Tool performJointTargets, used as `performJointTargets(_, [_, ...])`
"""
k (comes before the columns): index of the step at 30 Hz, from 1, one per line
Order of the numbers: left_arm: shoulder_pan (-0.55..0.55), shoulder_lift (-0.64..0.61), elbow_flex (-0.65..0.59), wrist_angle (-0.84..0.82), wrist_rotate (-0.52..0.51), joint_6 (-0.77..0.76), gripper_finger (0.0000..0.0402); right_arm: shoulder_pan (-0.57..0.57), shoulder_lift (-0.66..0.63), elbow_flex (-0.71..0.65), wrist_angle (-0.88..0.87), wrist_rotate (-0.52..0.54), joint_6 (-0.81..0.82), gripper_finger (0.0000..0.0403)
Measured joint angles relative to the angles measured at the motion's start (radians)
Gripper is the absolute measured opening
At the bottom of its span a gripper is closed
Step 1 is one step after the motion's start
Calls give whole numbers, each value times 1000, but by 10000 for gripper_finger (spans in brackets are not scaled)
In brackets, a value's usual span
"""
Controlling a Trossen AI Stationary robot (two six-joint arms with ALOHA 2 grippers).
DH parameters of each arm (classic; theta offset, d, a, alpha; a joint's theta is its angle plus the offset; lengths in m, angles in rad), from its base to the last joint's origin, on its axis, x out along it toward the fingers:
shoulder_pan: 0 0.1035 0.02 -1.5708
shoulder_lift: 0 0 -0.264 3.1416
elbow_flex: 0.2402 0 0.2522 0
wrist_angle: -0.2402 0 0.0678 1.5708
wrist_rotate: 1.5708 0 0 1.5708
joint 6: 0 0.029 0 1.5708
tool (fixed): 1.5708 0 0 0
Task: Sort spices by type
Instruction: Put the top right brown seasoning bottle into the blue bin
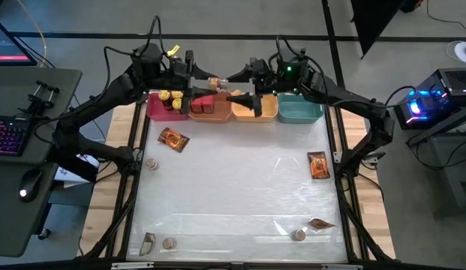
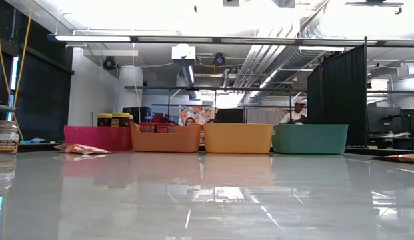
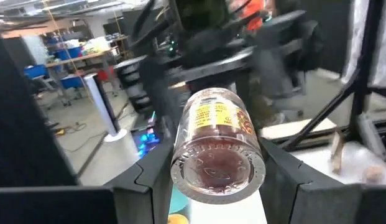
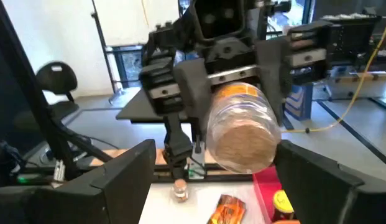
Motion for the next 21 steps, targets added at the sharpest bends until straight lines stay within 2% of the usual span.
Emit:
performJointTargets(4, [2, -1, -1, -12, -11, 47, 154, -1, -11, 0, -42, 9, -2, 316])
performJointTargets(9, [15, -1, -1, 11, -11, 26, 154, -7, -19, 0, -14, 9, -2, 316])
performJointTargets(21, [-52, 18, -1, 49, 9, 13, 154, -5, -12, 0, 1, 30, -23, 316])
